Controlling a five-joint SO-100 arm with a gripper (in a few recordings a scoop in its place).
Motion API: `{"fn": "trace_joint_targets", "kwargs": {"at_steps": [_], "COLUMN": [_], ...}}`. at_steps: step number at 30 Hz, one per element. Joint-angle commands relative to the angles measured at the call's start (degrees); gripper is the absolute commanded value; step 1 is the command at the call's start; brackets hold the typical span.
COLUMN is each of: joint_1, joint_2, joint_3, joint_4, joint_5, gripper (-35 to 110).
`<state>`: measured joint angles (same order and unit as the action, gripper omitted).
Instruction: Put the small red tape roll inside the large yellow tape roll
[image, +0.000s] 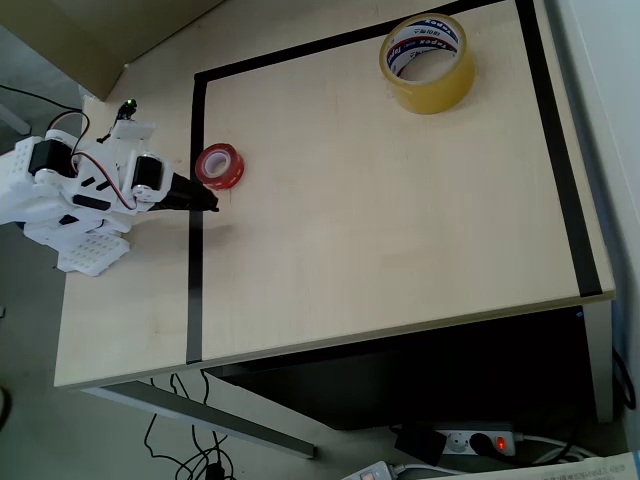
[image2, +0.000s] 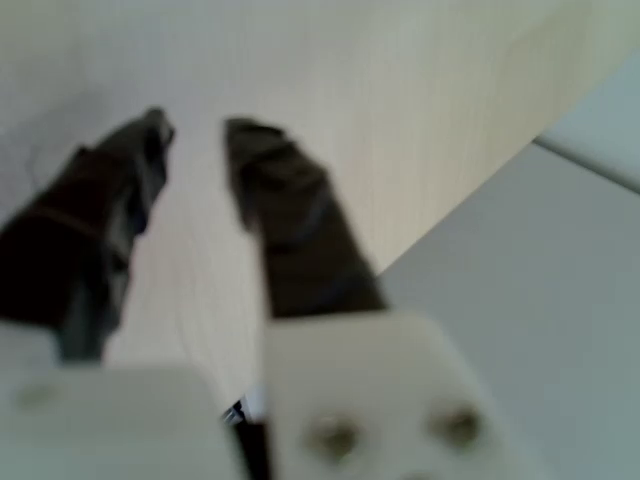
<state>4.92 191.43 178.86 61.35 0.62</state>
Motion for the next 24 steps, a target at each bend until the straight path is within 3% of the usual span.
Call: {"fn": "trace_joint_targets", "kwargs": {"at_steps": [1,4,10,19,24], "joint_1": [0.35,2.64,16.52,11.43,6.42], "joint_2": [-0.62,-0.53,-0.79,-31.73,-47.20], "joint_3": [-0.18,-0.97,-18.19,-54.14,-62.84], "joint_4": [9.58,9.23,11.60,12.04,12.39], "joint_5": [-6.50,-6.59,-6.68,-6.77,-7.03], "gripper": [0,0,0,0,0]}}
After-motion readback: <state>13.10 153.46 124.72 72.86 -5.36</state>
